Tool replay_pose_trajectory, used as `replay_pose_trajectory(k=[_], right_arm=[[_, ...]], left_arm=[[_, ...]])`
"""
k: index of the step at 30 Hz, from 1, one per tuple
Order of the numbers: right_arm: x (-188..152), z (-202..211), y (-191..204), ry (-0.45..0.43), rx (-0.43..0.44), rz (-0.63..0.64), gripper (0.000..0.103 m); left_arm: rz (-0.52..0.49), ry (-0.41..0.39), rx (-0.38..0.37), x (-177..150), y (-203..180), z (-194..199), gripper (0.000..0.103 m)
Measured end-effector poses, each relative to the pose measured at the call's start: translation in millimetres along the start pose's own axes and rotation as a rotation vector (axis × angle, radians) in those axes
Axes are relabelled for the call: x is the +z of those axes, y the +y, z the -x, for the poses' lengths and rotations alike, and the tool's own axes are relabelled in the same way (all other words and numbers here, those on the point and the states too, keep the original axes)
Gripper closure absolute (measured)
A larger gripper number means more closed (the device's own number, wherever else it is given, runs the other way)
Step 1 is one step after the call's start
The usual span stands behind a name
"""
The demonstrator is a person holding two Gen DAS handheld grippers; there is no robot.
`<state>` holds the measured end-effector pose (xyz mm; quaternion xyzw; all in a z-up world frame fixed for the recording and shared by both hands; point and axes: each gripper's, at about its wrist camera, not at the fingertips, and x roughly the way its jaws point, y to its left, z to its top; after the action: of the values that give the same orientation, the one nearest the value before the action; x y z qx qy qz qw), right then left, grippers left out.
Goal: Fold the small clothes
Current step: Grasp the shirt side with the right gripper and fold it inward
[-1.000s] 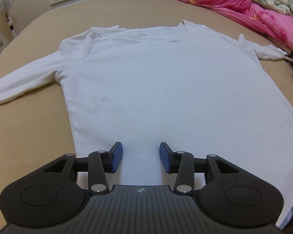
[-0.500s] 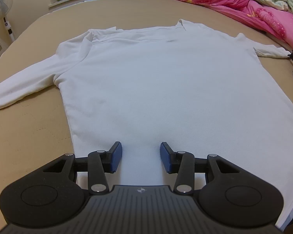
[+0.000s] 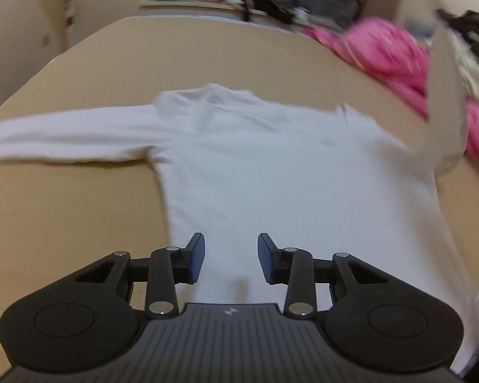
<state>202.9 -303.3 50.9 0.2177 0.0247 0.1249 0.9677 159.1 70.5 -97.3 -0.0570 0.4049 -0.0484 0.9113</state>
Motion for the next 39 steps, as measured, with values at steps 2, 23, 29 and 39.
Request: replay_pose_trajectory(k=[2,23,29,39], right_arm=[[-52.8,-27.5,56.6,0.180,0.129,-0.071,0.090],[-93.1,12.0,-106.1,0.592,-0.374,-0.243,0.070],[-112.9,-6.4,-125.0,0.658,-0.427,-0.364,0.068],[-112.6,-0.5,-120.0,0.597,-0.555,-0.312,0.096]], left_arm=[[0.053,-0.006,0.003,6.0,13.8,5.0,0.062],[0.336,0.064,-0.105,79.4,59.0,-99.2,0.075],[0.315,0.076,-0.060,82.4,61.3,-128.7,0.095],[0.223,-0.043,0.159,102.4,66.8,-87.7,0.090]])
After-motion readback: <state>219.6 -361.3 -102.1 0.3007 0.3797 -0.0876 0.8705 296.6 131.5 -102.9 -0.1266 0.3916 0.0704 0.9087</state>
